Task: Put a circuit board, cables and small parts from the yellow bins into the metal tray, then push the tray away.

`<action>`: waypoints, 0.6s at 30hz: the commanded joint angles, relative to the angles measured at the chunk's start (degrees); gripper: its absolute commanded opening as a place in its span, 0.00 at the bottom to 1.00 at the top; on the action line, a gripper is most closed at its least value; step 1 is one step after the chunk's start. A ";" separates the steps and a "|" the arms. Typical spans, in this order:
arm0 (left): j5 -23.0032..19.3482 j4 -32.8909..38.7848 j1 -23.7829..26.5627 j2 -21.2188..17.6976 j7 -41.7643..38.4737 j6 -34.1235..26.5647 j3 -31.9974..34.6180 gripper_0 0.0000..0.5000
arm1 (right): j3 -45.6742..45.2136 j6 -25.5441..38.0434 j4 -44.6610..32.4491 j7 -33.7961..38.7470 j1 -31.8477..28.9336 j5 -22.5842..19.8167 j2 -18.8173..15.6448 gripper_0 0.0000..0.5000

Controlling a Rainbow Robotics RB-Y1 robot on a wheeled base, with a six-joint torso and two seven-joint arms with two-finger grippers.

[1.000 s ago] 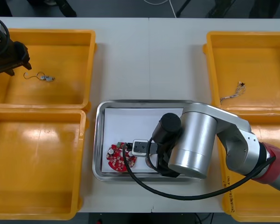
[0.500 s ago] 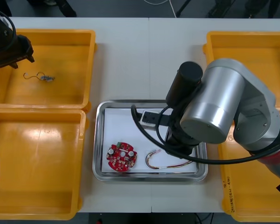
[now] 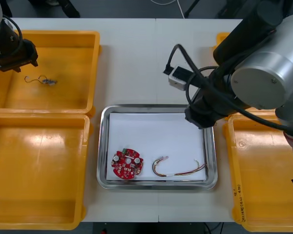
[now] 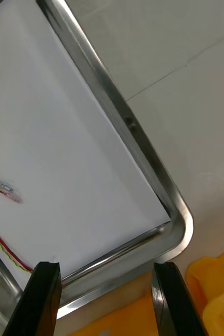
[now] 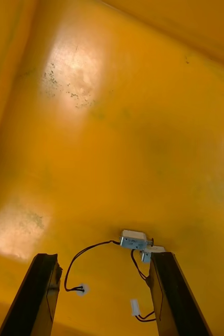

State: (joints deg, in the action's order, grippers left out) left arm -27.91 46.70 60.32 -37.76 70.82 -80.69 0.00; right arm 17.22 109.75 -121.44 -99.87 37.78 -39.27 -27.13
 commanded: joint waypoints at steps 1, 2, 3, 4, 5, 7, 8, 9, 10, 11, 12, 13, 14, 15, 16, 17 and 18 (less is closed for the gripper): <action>-0.31 -0.91 3.40 -0.30 6.70 2.29 -0.71 1.00 | -5.44 0.25 0.68 6.71 3.27 -1.43 -1.43 1.00; -0.39 -1.35 3.40 -0.04 6.70 2.82 -0.71 1.00 | -6.32 0.25 1.47 8.03 3.53 -1.69 -1.70 1.00; -0.39 -1.43 3.32 0.05 6.79 2.99 -0.62 1.00 | -6.85 0.25 1.82 8.56 3.71 -1.69 -1.79 1.00; -0.48 -1.70 3.32 0.40 6.79 3.43 -0.62 1.00 | -7.73 0.25 2.52 9.70 4.06 -1.34 -1.96 1.00; -0.48 -1.96 3.32 0.58 6.88 3.61 -0.71 1.00 | -8.43 0.25 3.05 10.75 4.41 -0.81 -1.96 1.00; -0.48 -2.14 3.32 0.84 6.88 3.87 -0.71 1.00 | -9.49 0.25 3.93 12.69 4.68 0.33 -2.05 1.00; -0.48 -2.14 3.32 1.02 6.88 3.96 -0.71 1.00 | -10.19 0.25 4.54 14.00 5.03 1.12 -2.05 1.00; -0.48 -2.23 3.32 1.11 6.88 3.96 -0.71 1.00 | -10.45 0.25 4.90 14.71 5.12 1.47 -2.05 1.00; -0.39 -2.23 3.32 1.37 6.88 4.14 -0.71 1.00 | -10.98 0.25 5.60 16.20 5.38 2.35 -2.05 1.00; -0.39 -2.31 3.32 1.46 6.88 4.22 -0.71 1.00 | -11.51 0.25 6.57 17.34 5.64 3.06 -2.05 1.00; -0.39 -2.31 3.32 1.63 6.88 4.31 -0.71 1.00 | -11.77 0.25 6.92 17.96 5.82 3.49 -1.96 1.00; -0.48 -2.49 3.23 1.90 6.88 4.49 -0.71 1.00 | -12.30 0.25 7.71 18.75 5.99 4.20 -2.05 1.00; -0.39 -2.58 3.23 2.16 6.79 4.75 -0.88 1.00 | -12.83 0.25 8.50 19.54 6.26 4.81 -2.05 1.00; -0.39 -2.58 3.23 2.34 6.70 4.93 -1.06 1.00 | -13.18 0.25 8.94 19.89 6.43 5.16 -2.05 1.00; -0.48 -2.84 3.23 2.43 6.61 5.37 -1.50 1.00 | -13.79 0.25 9.82 20.51 6.61 5.78 -2.05 1.00; -0.48 -3.10 3.23 2.60 6.44 5.89 -2.20 1.00 | -14.32 0.25 10.78 21.48 6.96 6.31 -2.05 1.00; -0.48 -3.19 3.23 2.69 6.35 6.25 -2.55 1.00 | -14.67 0.25 11.31 22.00 7.14 6.75 -2.05 1.00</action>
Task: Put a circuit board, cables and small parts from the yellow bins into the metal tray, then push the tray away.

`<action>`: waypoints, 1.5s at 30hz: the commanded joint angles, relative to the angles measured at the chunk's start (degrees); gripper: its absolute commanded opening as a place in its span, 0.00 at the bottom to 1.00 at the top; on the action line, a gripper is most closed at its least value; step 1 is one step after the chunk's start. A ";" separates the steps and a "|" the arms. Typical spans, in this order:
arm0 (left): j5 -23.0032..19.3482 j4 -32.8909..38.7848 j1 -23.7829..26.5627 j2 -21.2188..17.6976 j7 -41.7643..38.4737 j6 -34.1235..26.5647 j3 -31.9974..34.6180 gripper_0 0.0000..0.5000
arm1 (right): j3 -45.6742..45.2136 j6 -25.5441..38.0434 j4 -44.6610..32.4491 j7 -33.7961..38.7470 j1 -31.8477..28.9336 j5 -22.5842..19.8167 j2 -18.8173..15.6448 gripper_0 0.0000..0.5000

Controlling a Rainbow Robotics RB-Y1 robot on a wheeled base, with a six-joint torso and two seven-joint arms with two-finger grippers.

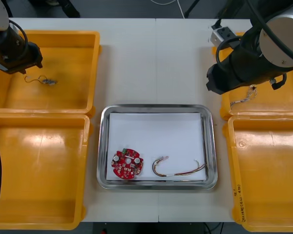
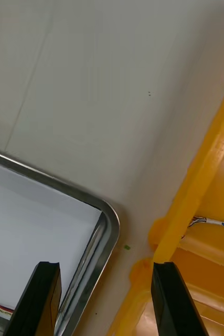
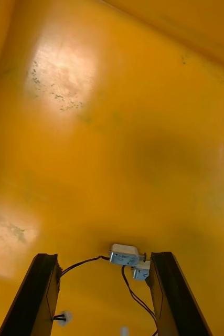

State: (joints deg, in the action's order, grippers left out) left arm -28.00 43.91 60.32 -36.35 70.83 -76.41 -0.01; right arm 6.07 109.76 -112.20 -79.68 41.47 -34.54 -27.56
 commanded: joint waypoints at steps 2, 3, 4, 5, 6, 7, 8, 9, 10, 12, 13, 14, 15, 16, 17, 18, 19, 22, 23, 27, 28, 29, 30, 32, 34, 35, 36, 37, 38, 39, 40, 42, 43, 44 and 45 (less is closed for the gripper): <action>-0.48 -0.84 3.23 1.55 6.17 3.02 -3.50 1.00 | -4.58 0.24 4.09 3.31 4.06 3.77 -1.62 1.00; -0.48 -1.02 3.23 1.64 6.17 3.29 -3.59 1.00 | -4.84 0.24 4.53 3.39 4.14 4.30 -1.62 1.00; -0.48 -1.28 3.23 1.72 6.17 3.64 -3.68 1.00 | -5.37 0.24 5.41 3.48 4.50 5.36 -1.62 1.00; -0.48 -1.55 3.23 1.99 6.17 3.82 -3.59 1.00 | -5.98 0.24 6.12 3.57 4.58 6.32 -1.62 1.00; -0.56 -1.63 3.23 2.07 6.17 3.99 -3.59 1.00 | -6.42 0.24 6.56 3.66 4.67 6.67 -1.53 1.00; -0.56 -1.90 3.23 2.25 6.17 4.26 -3.59 1.00 | -7.13 0.24 7.26 3.75 4.76 7.29 -1.62 1.00; -0.39 -2.16 3.23 2.34 6.17 4.52 -3.68 1.00 | -8.00 0.24 7.87 3.75 4.76 7.82 -1.62 1.00; -0.48 -2.34 3.23 2.43 6.25 4.69 -3.59 1.00 | -8.44 0.24 8.14 3.75 4.76 8.17 -1.62 1.00; -0.56 -2.69 3.23 2.51 6.25 5.13 -3.68 1.00 | -9.32 0.24 8.84 3.75 4.85 8.78 -1.62 1.00; -0.39 -3.04 3.23 2.69 6.34 5.66 -3.68 1.00 | -10.64 0.24 10.07 3.75 5.02 9.57 -1.62 1.00; -0.39 -3.13 3.05 2.78 6.34 5.93 -3.68 1.00 | -11.17 0.24 11.13 3.66 5.37 10.19 -1.62 1.00; -0.56 -3.13 2.87 2.78 6.34 6.36 -3.68 1.00 | -11.96 0.24 12.00 3.75 5.55 10.81 -1.62 1.00; -0.56 -3.13 2.61 2.87 6.34 6.72 -3.68 1.00 | -12.49 0.24 12.88 3.66 5.81 11.42 -1.62 1.00; -0.65 -3.13 2.61 2.87 6.43 6.89 -3.68 1.00 | -12.84 0.24 13.23 3.66 5.90 11.68 -1.71 1.00; -0.65 -3.13 2.26 3.04 6.43 7.16 -3.77 1.00 | -13.45 0.24 13.94 3.66 6.16 12.30 -1.71 1.00; -0.65 -3.13 2.26 3.04 6.52 7.24 -3.85 1.00 | -13.63 0.24 14.29 3.48 6.25 12.65 -1.62 1.00; -0.74 -3.21 2.08 3.04 6.52 7.51 -4.03 1.00 | -14.24 0.24 14.82 3.31 6.34 13.27 -1.71 1.00; -0.91 -3.21 1.91 3.04 6.52 7.60 -4.56 1.00 | -15.12 0.24 16.14 3.22 6.78 14.50 -1.80 1.00; -0.91 -3.21 1.82 3.04 6.43 7.60 -4.73 1.00 | -15.30 0.24 16.66 3.22 6.87 15.20 -1.80 1.00; -1.18 -3.21 0.94 3.04 6.69 8.12 -4.82 1.00 | -15.91 0.24 18.51 3.75 7.04 15.73 -2.24 1.00; -1.18 -3.21 0.85 3.04 6.78 8.21 -4.82 1.00 | -16.09 0.24 18.77 3.75 7.04 15.73 -2.24 1.00; -1.18 -3.13 0.59 3.04 6.96 8.30 -4.73 1.00 | -16.44 0.24 19.21 3.75 7.04 15.64 -2.32 1.00; -1.18 -3.21 0.41 3.04 7.13 8.39 -4.82 1.00 | -16.79 0.24 19.65 3.75 7.13 15.64 -2.32 1.00; -1.27 -3.21 0.24 3.04 7.22 8.56 -4.73 1.00 | -17.15 0.24 20.35 3.75 7.22 15.55 -2.41 1.00; -1.27 -3.21 0.15 3.04 7.31 8.47 -4.82 1.00 | -17.15 0.24 21.50 3.75 7.66 15.55 -2.50 1.00; -1.27 -3.13 -0.03 3.04 7.40 8.47 -4.82 1.00 | -17.41 0.24 22.38 3.75 8.01 15.46 -2.59 1.00; -1.35 -3.21 -0.20 3.04 7.40 8.56 -4.82 1.00 | -17.67 0.24 23.25 3.66 8.27 15.46 -2.68 1.00; -1.35 -3.21 -0.29 3.04 7.49 8.65 -4.82 1.00 | -17.85 0.24 23.61 3.66 8.36 15.46 -2.59 1.00; -1.44 -3.13 -0.46 3.04 7.57 8.74 -4.73 1.00 | -18.20 0.24 24.22 3.48 8.63 15.46 -2.68 1.00; -1.44 -3.21 -0.73 3.04 7.66 9.00 -4.82 1.00 | -18.38 0.24 25.01 3.31 8.80 15.46 -2.68 1.00; -1.44 -3.21 -0.90 3.04 7.66 9.09 -4.82 1.00 | -18.46 0.19 25.45 3.22 8.98 15.46 -2.68 1.00; -1.44 -3.13 -1.43 3.04 8.01 9.53 -4.82 1.00 | -18.55 -0.86 27.21 2.95 9.86 15.46 -2.85 1.00; -1.44 -3.13 -1.52 3.04 8.01 9.70 -4.82 1.00 | -18.55 -1.13 27.74 2.87 10.12 15.46 -2.94 1.00; -1.44 -3.21 -1.78 3.04 8.10 9.88 -4.82 1.00 | -18.55 -1.66 28.62 2.69 10.74 15.46 -3.11 1.00; -1.44 -3.21 -1.87 3.04 8.19 9.97 -4.82 1.00 | -18.64 -2.36 29.76 2.51 11.35 15.46 -3.20 1.00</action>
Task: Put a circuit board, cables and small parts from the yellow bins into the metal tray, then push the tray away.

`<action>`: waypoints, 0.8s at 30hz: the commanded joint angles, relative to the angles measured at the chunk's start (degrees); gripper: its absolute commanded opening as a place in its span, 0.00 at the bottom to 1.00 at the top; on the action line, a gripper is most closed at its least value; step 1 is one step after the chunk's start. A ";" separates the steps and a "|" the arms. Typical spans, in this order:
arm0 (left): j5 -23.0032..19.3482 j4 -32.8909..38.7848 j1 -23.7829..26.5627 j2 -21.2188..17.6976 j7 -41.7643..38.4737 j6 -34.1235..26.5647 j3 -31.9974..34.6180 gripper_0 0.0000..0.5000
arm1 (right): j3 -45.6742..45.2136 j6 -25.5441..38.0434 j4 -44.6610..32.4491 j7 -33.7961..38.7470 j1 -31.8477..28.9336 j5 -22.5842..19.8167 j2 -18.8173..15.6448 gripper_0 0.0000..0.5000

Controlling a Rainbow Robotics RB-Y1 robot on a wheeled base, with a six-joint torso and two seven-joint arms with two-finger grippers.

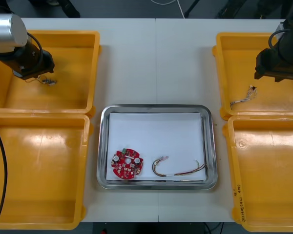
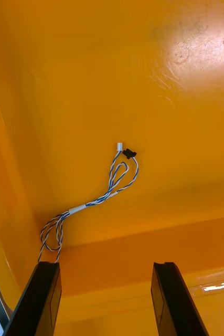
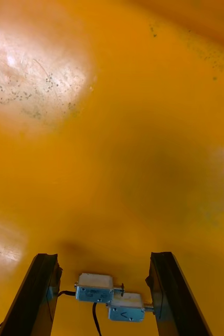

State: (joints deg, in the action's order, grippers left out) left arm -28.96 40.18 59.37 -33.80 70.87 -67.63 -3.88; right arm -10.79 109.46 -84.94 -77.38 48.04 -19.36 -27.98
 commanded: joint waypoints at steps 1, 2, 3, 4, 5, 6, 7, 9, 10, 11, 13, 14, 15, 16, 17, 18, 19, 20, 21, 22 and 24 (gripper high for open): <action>-0.57 0.51 -1.01 0.49 8.15 1.09 -0.86 1.00 | -1.78 -2.41 3.02 0.21 5.04 0.38 -2.87 1.00; -0.57 0.60 -1.10 0.49 8.15 1.09 -0.95 1.00 | -1.95 -3.12 4.08 0.12 5.57 0.47 -2.87 1.00; -0.57 0.51 -1.19 0.49 8.24 1.18 -0.95 1.00 | -2.04 -3.91 5.22 0.03 6.01 0.73 -2.96 1.00; -0.57 0.51 -1.28 0.49 8.24 1.09 -0.86 1.00 | -2.13 -4.35 5.66 -0.05 6.19 0.82 -2.96 1.00; -0.66 0.60 -1.45 0.49 8.24 1.18 -0.95 1.00 | -2.13 -5.05 6.63 -0.14 6.54 1.08 -3.05 1.00; -0.84 0.60 -1.63 0.49 8.32 1.27 -0.86 1.00 | -2.13 -5.75 7.42 -0.41 6.89 1.35 -3.22 1.00; -0.84 0.60 -1.72 0.49 8.41 1.27 -0.95 1.00 | -2.13 -6.10 7.86 -0.49 7.07 1.35 -3.31 1.00; -1.10 0.51 -1.89 0.49 8.50 1.36 -0.86 1.00 | -2.13 -7.07 9.26 -0.93 7.59 1.52 -3.58 1.00; -1.27 0.60 -2.16 0.49 8.76 1.45 -0.95 1.00 | -2.22 -7.95 10.67 -1.46 8.03 1.35 -3.93 1.00; -1.36 0.60 -2.24 0.49 8.76 1.45 -0.95 1.00 | -2.39 -8.39 11.28 -1.99 8.21 1.26 -4.10 1.00; -1.63 0.60 -2.42 0.49 8.85 1.62 -0.95 1.00 | -3.01 -9.44 12.34 -5.15 8.56 1.26 -4.45 1.00; -1.71 0.60 -2.51 0.49 9.03 1.62 -0.95 1.00 | -3.45 -9.88 12.87 -6.29 8.47 1.17 -4.63 1.00; -1.71 0.51 -2.51 0.49 9.03 1.62 -0.95 1.00 | -4.06 -10.23 13.48 -7.52 8.56 1.17 -4.81 1.00; -1.71 0.60 -2.59 0.49 9.12 1.62 -0.95 1.00 | -4.32 -10.50 13.83 -8.05 8.47 1.17 -4.98 1.00; -1.80 0.60 -2.68 0.49 9.12 1.62 -0.95 1.00 | -4.59 -10.76 14.27 -8.93 8.56 1.08 -5.25 1.00; -1.89 0.60 -2.68 0.49 9.20 1.62 -0.95 1.00 | -4.68 -11.29 15.06 -10.16 8.65 0.82 -5.60 1.00; -1.89 0.60 -2.68 0.49 9.29 1.62 -0.95 1.00 | -4.85 -11.64 15.42 -11.22 8.65 0.73 -5.95 1.00; -1.98 0.60 -2.68 0.49 9.29 1.62 -0.86 1.00 | -4.85 -11.90 15.68 -11.83 8.65 0.64 -6.12 1.00; -1.98 0.60 -2.68 0.49 9.29 1.62 -0.95 1.00 | -4.85 -12.26 16.12 -12.89 8.65 0.47 -6.56 1.00; -1.98 0.51 -2.77 0.49 9.29 1.71 -0.95 1.00 | -4.85 -12.61 16.56 -13.94 8.74 0.29 -6.83 1.00; -2.07 0.60 -2.68 0.49 9.38 1.71 -0.95 1.00 | -4.94 -12.87 17.17 -15.08 8.91 0.03 -7.27 1.00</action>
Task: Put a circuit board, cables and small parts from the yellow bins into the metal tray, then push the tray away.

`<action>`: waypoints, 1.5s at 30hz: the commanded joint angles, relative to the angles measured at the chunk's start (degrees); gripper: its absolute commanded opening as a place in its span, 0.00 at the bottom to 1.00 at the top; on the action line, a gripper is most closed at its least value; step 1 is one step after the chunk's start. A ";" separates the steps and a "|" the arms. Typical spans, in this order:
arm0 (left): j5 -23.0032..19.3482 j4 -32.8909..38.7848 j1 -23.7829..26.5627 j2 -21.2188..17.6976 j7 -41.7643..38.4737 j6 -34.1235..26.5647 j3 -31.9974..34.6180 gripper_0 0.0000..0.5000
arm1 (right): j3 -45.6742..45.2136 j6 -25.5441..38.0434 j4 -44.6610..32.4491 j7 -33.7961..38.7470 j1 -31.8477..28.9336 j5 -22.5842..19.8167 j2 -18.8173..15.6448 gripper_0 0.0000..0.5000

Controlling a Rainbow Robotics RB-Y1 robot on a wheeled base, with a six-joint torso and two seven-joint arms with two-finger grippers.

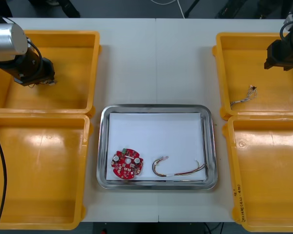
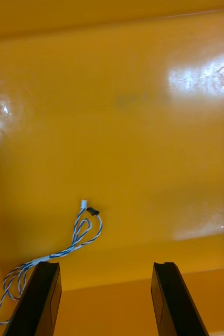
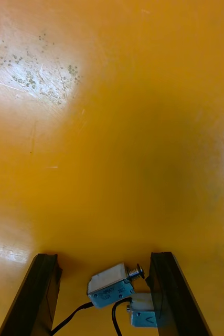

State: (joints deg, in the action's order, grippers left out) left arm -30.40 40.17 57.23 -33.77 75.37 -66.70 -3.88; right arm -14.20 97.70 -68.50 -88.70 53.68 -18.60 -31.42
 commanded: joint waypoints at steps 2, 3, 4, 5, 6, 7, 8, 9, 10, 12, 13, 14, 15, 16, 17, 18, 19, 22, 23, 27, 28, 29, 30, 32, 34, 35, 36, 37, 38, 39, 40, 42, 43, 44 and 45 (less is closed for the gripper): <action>-0.72 0.52 -0.54 0.55 4.97 0.78 -0.95 0.78 | -1.89 -1.19 1.79 -4.11 3.80 -1.27 -4.35 1.00; -0.72 0.52 -0.54 0.55 4.97 0.78 -0.95 0.78 | -1.89 -1.19 1.79 -4.11 3.80 -1.27 -4.35 1.00; -0.72 0.52 -0.54 0.46 4.97 0.78 -0.95 0.57 | -2.15 -1.19 2.67 -4.11 4.33 -1.62 -4.53 1.00; -0.72 0.61 -0.63 0.46 4.97 0.78 -0.95 0.41 | -2.15 -1.19 2.84 -3.85 4.41 -1.71 -4.53 1.00; -0.72 0.61 -0.63 0.46 5.05 0.69 -0.95 0.27 | -2.06 -1.19 2.84 -3.59 4.50 -1.71 -4.53 1.00; -0.81 0.61 -0.54 0.46 4.97 0.69 -0.95 0.08 | -2.06 -1.19 2.84 -3.32 4.50 -1.71 -4.44 1.00; -0.89 0.52 -0.63 0.46 5.05 0.78 -1.13 0.01 | -2.06 -1.19 2.84 -3.15 4.50 -1.71 -4.26 1.00; -0.89 0.52 -0.54 0.46 4.97 0.78 -1.21 0.01 | -2.06 -1.19 2.84 -2.88 4.50 -1.71 -4.17 1.00; -0.89 0.61 -0.54 0.46 4.88 0.78 -1.48 0.00 | -2.06 -1.10 2.84 -2.62 4.50 -1.71 -3.91 1.00; -1.07 0.61 -0.63 0.46 4.70 1.04 -2.00 0.00 | -2.33 -1.10 2.84 -0.95 4.41 -1.62 -3.21 1.00; -1.07 0.61 -0.54 0.46 4.61 1.13 -2.18 0.00 | -2.59 -1.10 2.84 0.28 4.33 -1.80 -2.86 1.00; -1.07 0.61 -0.54 0.46 4.61 1.40 -2.36 0.00 | -2.85 -1.19 2.84 1.78 4.15 -1.88 -2.33 1.00; -1.16 0.61 -0.63 0.46 4.61 1.40 -2.44 0.00 | -3.03 -1.19 2.84 2.48 4.15 -1.97 -2.07 1.00; -1.16 0.61 -0.54 0.46 4.61 1.40 -2.44 0.00 | -3.12 -1.19 2.84 3.62 4.06 -1.71 -1.63 1.00; -1.24 0.52 -0.63 0.46 4.61 1.48 -2.44 0.00 | -3.12 -1.28 2.84 4.41 3.89 -1.53 -1.10 1.00; -1.24 0.52 -0.63 0.38 4.53 1.40 -2.44 0.00 | -3.21 -1.54 2.84 4.68 3.62 -1.44 -0.75 1.00; -1.33 0.52 -0.63 0.46 4.61 1.40 -2.44 0.00 | -3.29 -1.63 2.84 4.68 3.45 -1.44 -0.66 1.00; -1.51 0.61 -0.54 0.38 4.70 1.13 -2.36 0.00 | -3.38 -3.74 2.84 4.94 1.69 -1.80 0.13 1.00; -1.51 0.61 -0.54 0.38 4.70 0.96 -2.27 0.00 | -3.38 -4.53 2.84 5.12 1.07 -2.06 0.48 1.00; -1.68 0.61 -0.54 0.20 4.97 0.34 -1.39 0.00 | -3.29 -6.47 2.84 5.47 -0.60 -2.24 1.19 1.00; -1.60 0.79 -0.54 0.20 5.05 0.16 -0.95 0.00 | -3.29 -6.82 2.84 5.55 -0.86 -2.24 1.36 1.00; -1.42 1.40 -0.45 0.02 5.14 -0.80 -0.16 0.00 | -3.21 -7.43 2.84 5.73 -1.39 -2.15 1.54 1.00; -1.16 2.02 -0.54 -0.06 5.23 -1.59 0.28 0.00 | -3.03 -7.70 2.84 5.82 -1.83 -2.15 1.63 1.00; -0.81 3.51 -0.54 -0.33 5.23 -3.79 1.51 0.00 | -2.68 -8.93 2.84 5.91 -2.70 -2.15 1.89 1.00; -0.45 5.44 -0.45 -0.68 4.97 -6.34 2.57 0.00 | -2.06 -10.16 2.84 5.91 -3.67 -2.06 2.07 1.00; -0.45 5.71 -0.45 -0.68 4.97 -6.69 2.74 0.00 | -2.06 -10.33 2.84 5.91 -3.85 -2.06 2.15 1.00; -0.19 7.55 -0.45 -0.94 4.88 -9.06 3.62 0.00 | -1.54 -11.30 2.84 6.08 -4.64 -1.97 2.33 1.00; 0.07 8.52 -0.45 -1.03 4.88 -10.21 4.06 0.00 | -1.27 -11.65 2.84 6.17 -4.90 -1.88 2.59 1.00; 0.16 9.14 -0.45 -1.21 4.88 -10.91 4.24 0.00 | -1.10 -11.91 2.84 6.26 -5.17 -1.71 2.68 1.00; 0.43 10.28 -0.45 -1.38 4.88 -12.40 4.85 0.00 | -0.92 -12.27 2.84 6.43 -5.60 -1.44 2.94 1.00; 0.69 11.60 -0.45 -1.56 4.88 -13.99 5.64 0.00 | -0.83 -12.62 2.84 6.70 -5.87 -1.27 3.38 1.00; 1.13 13.44 -0.45 -1.73 4.97 -16.36 6.78 0.00 | -0.92 -13.32 2.84 6.96 -6.31 -0.83 4.00 1.00; 1.30 14.23 -0.45 -1.82 5.05 -17.41 7.22 0.00 | -0.92 -13.67 2.84 7.14 -6.48 -0.65 4.26 1.00; 1.48 14.76 -0.45 -1.91 5.05 -18.03 7.49 0.00 | -0.92 -13.94 2.84 7.22 -6.75 -0.57 4.44 1.00; 1.74 15.99 -0.45 -1.91 4.88 -19.52 7.93 0.00 | -0.83 -14.82 2.84 7.40 -7.10 -0.21 5.05 1.00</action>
State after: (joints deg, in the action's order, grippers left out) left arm -29.76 52.11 57.22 -33.80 75.44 -83.37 1.69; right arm -16.07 84.54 -64.62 -83.86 47.53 -19.86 -27.84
